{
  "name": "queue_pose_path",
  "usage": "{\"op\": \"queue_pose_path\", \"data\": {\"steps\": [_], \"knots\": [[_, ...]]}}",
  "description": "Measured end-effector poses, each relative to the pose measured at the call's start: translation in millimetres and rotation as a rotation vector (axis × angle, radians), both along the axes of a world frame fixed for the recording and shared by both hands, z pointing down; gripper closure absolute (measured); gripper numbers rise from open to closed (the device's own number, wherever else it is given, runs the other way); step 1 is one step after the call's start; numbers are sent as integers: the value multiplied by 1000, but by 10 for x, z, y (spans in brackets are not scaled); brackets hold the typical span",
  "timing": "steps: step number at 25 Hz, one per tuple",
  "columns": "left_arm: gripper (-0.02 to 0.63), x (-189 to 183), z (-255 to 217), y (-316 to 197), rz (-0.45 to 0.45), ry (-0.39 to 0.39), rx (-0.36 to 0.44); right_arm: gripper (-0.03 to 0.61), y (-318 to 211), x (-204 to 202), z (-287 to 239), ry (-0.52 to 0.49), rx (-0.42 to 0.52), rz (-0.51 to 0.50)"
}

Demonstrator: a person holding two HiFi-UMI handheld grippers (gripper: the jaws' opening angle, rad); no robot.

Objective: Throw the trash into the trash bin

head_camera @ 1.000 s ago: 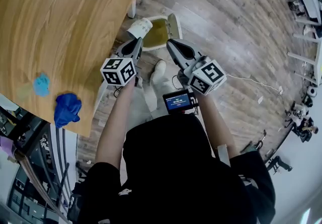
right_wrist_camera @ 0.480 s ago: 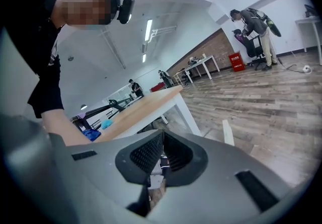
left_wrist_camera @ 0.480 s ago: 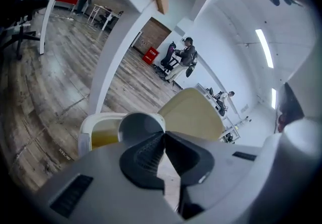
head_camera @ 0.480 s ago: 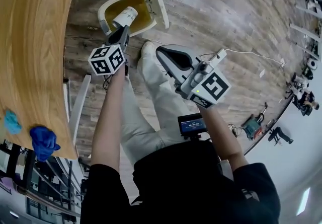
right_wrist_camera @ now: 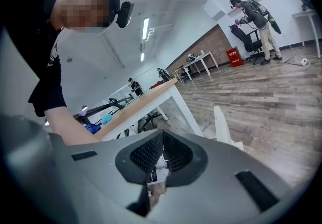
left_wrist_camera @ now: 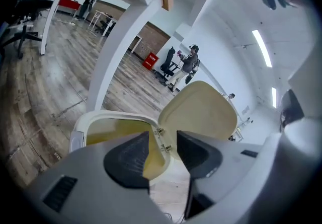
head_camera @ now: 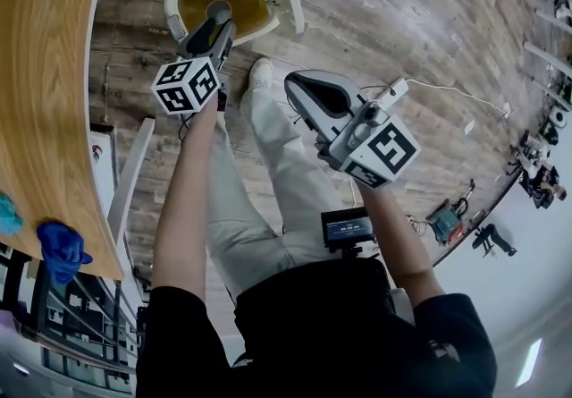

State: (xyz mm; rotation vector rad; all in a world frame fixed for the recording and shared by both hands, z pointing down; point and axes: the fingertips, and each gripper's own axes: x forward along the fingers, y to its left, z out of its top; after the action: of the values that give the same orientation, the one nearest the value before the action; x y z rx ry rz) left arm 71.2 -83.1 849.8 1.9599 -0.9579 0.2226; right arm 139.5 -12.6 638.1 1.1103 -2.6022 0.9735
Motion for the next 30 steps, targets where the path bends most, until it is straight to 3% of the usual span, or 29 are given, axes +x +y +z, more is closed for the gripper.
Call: {"op": "queue_pose_path", "data": {"steps": [6, 8, 11, 15, 19, 24, 30], "knots": [[457, -72, -237, 344, 59, 39, -55, 580, -56, -107, -168, 53, 26, -34], [545, -126, -459, 566, 88, 37, -70, 580, -93, -202, -378, 67, 52, -62], [601, -215, -933, 655, 82, 63, -40, 580, -218, -324, -740, 82, 126, -117], [606, -403, -1971, 650, -5, 171, 74, 580, -193, -420, -1193, 131, 191, -178], [607, -540, -3015, 666, -37, 214, 225, 580, -39, -453, -1530, 126, 192, -173], [607, -580, -4284, 559, -41, 212, 474, 580, -238, -584, -2244, 84, 338, -187], [607, -680, -5075, 842, -29, 195, 610, 580, -298, -697, -3095, -45, 444, -129]]}}
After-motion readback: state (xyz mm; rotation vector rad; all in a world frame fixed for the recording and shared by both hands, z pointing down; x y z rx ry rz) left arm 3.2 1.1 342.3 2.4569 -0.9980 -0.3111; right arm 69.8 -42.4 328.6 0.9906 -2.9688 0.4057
